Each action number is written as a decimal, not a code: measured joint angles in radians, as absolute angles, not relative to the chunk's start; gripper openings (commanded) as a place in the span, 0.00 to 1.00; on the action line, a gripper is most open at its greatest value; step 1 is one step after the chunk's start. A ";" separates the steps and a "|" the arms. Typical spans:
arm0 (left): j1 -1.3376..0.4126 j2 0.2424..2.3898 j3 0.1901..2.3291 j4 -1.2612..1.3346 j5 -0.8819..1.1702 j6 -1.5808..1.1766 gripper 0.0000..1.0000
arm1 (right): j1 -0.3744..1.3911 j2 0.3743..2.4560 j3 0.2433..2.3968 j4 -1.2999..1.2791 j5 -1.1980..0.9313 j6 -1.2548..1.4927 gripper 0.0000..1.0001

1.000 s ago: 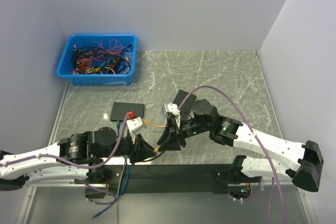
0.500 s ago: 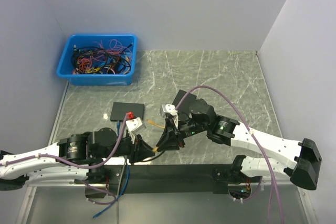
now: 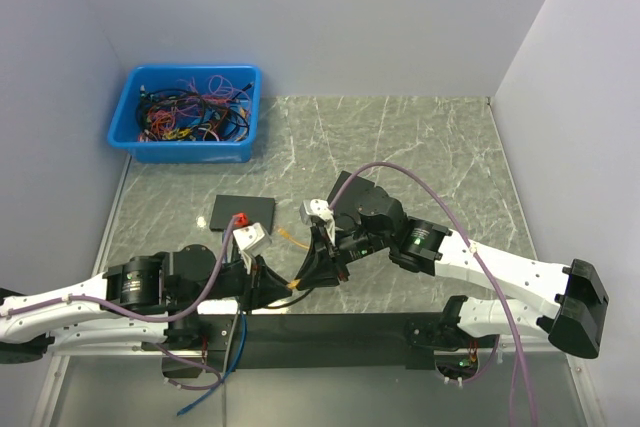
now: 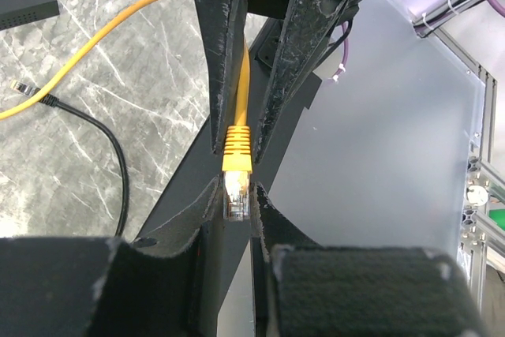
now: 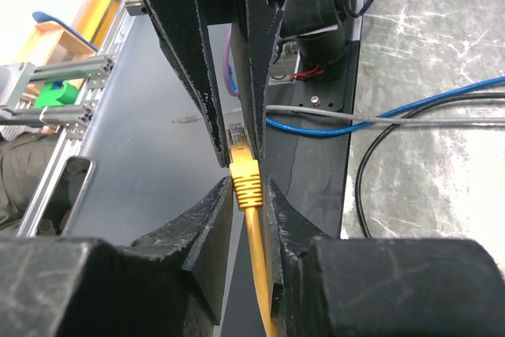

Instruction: Insert the plug into the switch port

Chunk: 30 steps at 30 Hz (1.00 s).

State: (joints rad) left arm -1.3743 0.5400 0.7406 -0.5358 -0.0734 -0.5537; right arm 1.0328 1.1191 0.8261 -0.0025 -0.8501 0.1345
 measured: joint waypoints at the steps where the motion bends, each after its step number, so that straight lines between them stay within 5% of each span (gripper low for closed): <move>1: -1.375 0.540 0.741 -0.536 -0.075 -0.556 0.01 | 1.033 1.119 0.826 -0.002 -0.850 0.133 0.27; 6: -1.377 0.533 0.741 -0.538 -0.077 -0.563 0.01 | 1.034 1.121 0.826 -0.002 -0.859 0.131 0.20; 10: -1.377 0.532 0.741 -0.540 -0.078 -0.563 0.01 | 1.035 1.122 0.826 0.000 -0.863 0.129 0.00; 22: -1.380 0.523 0.741 -0.543 -0.099 -0.573 0.06 | 1.035 1.122 0.826 0.009 -0.855 0.129 0.00; 30: -1.382 0.518 0.741 -0.547 -0.157 -0.599 0.37 | 1.036 1.118 0.825 0.007 -0.836 0.130 0.00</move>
